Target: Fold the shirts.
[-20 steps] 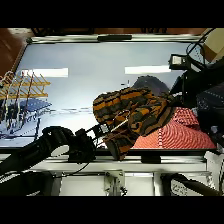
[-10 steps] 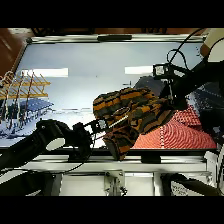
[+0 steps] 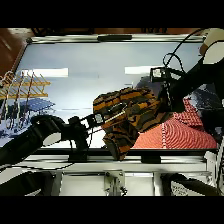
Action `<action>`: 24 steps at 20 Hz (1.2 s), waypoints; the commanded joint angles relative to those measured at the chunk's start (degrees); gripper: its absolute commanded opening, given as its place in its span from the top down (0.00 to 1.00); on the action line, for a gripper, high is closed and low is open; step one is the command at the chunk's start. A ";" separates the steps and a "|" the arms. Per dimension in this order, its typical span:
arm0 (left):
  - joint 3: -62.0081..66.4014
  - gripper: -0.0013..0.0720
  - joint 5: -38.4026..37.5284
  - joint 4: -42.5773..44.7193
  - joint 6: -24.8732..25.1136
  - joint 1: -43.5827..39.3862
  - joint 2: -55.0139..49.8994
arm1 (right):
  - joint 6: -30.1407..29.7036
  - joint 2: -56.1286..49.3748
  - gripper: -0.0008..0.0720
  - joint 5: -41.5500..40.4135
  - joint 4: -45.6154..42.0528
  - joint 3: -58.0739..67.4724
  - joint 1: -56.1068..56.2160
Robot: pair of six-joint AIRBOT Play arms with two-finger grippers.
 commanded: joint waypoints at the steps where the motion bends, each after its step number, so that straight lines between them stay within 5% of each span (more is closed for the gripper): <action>1: 1.42 0.93 0.09 -2.21 3.45 2.93 -0.02 | 0.07 -0.04 0.31 -0.20 -0.11 -2.99 0.02; 5: 1.44 0.93 -0.52 -4.61 5.29 3.10 -0.50 | 0.00 -0.04 0.35 -2.45 -1.27 -3.82 0.02; 6: 1.44 0.93 -0.26 -4.57 5.88 3.10 -0.50 | 0.15 -0.04 0.60 -2.40 -1.18 -3.82 0.02; 9: 1.44 0.93 0.13 -4.57 6.54 3.10 -1.16 | 1.31 -0.02 0.92 -2.14 -1.11 -3.82 0.02; 12: 1.44 0.91 0.44 -3.04 6.91 3.10 -2.78 | 2.43 -0.02 0.92 -2.05 -0.79 -3.82 0.02; 13: 1.44 0.75 0.66 -1.44 6.91 3.10 -3.21 | 2.89 -0.02 0.92 -2.03 -0.50 -3.82 0.02; 15: 1.46 0.20 1.25 1.97 6.62 3.10 -3.30 | 4.11 -0.02 0.92 -1.90 0.52 -3.82 0.02; 19: 1.60 0.00 1.40 7.48 6.21 3.10 -3.13 | 5.62 -0.02 0.93 -0.96 1.55 -3.82 0.02; 24: 1.60 0.00 -2.03 11.89 5.29 4.15 -0.90 | 7.52 -0.02 0.93 -0.37 2.54 -3.82 0.02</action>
